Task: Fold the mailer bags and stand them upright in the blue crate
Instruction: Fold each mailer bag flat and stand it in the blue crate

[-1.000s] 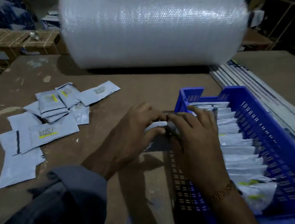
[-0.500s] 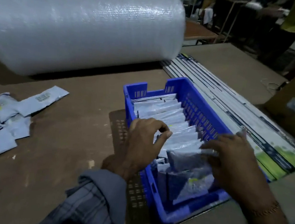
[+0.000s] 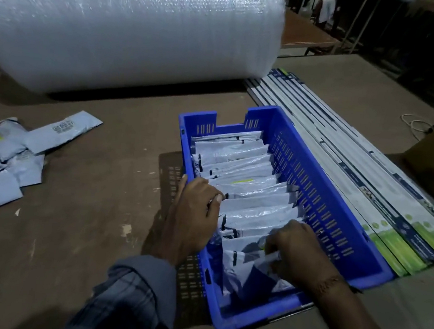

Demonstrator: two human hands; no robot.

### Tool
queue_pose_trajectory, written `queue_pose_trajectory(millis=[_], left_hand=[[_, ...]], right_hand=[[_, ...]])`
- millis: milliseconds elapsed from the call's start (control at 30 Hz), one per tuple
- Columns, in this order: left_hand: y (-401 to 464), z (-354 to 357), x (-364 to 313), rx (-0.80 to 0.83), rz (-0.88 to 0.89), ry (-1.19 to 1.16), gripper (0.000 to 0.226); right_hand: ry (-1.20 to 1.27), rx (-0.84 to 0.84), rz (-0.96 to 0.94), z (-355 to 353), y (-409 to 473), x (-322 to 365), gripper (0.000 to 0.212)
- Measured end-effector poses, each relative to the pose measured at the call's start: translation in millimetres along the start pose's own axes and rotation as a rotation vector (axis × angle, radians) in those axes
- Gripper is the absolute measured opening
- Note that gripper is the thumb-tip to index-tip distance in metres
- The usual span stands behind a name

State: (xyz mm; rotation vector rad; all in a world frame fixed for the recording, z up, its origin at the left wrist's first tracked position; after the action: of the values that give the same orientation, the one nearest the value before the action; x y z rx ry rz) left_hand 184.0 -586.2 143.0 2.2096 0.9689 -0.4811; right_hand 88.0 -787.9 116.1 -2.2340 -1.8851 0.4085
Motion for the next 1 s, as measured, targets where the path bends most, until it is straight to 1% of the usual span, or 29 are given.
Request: queue_pose_trajectory(millis=[33, 133, 233, 333, 433, 467, 500, 533, 600, 633, 667, 767, 800, 867, 1000], left_hand=[[0.1, -0.1, -0.1, 0.000, -0.002, 0.004, 0.023], [0.3, 0.6, 0.3, 0.009, 0.000, 0.017, 0.023], [1.4, 0.7, -0.2, 0.010, 0.004, 0.033, 0.024], [1.4, 1.2, 0.1, 0.017, 0.005, 0.052, 0.027], [2.2, 2.0, 0.4, 0.020, 0.003, 0.067, 0.030], [2.2, 2.3, 1.1, 0.019, 0.001, 0.069, 0.031], [2.1, 2.4, 1.8, 0.019, -0.001, 0.071, 0.031], [1.9, 2.5, 2.3, 0.021, -0.002, 0.074, 0.031], [1.5, 3.2, 3.3, 0.028, -0.004, 0.077, 0.032], [1.4, 3.4, 3.6, 0.030, -0.006, 0.082, 0.033], [1.2, 3.4, 3.6, 0.031, -0.008, 0.088, 0.035], [1.5, 3.8, 3.9, 0.031, -0.011, 0.096, 0.036], [1.7, 4.1, 4.5, 0.029, -0.012, 0.094, 0.035], [2.1, 4.4, 5.2, 0.034, -0.014, 0.091, 0.034], [2.0, 4.4, 4.4, 0.040, -0.017, 0.095, 0.034]], right_hand=[[-0.025, -0.010, -0.019, 1.7, 1.1, 1.6, 0.028], [-0.012, 0.064, -0.028, 9.1, 4.0, 3.1, 0.020], [0.000, 0.109, -0.081, 10.8, 8.4, 5.0, 0.024], [-0.053, 0.157, -0.155, 13.3, 8.0, 8.2, 0.039], [-0.113, 0.183, -0.198, 15.4, 11.1, 12.1, 0.067], [-0.131, 0.167, -0.218, 14.6, 12.8, 14.1, 0.072], [-0.155, 0.143, -0.243, 14.2, 14.5, 16.7, 0.072], [-0.179, 0.115, -0.271, 13.8, 16.2, 19.5, 0.066], [-0.211, 0.067, -0.325, 12.5, 18.1, 24.9, 0.049], [-0.218, 0.039, -0.347, 11.6, 19.1, 27.5, 0.044], [-0.223, 0.011, -0.358, 11.6, 20.4, 29.1, 0.044], [-0.234, -0.095, -0.381, 8.8, 27.1, 30.9, 0.058], [-0.249, -0.120, -0.390, 8.0, 29.1, 31.1, 0.059], [-0.316, -0.125, -0.377, 7.4, 32.6, 30.0, 0.056], [-0.285, -0.193, -0.407, 6.7, 33.8, 34.6, 0.043]])
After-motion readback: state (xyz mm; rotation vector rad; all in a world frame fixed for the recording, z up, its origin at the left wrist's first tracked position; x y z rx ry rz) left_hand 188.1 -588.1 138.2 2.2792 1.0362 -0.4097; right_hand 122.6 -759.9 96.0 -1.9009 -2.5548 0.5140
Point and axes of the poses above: each hand's wrist, its own y-axis towards the middle knuckle, its own z-axis out of the palm, x = y × z, the point moved 6 cm from there along y, towards the middle knuckle, and after that the axes turned 12 degrees about z, right-handed, at the moved point
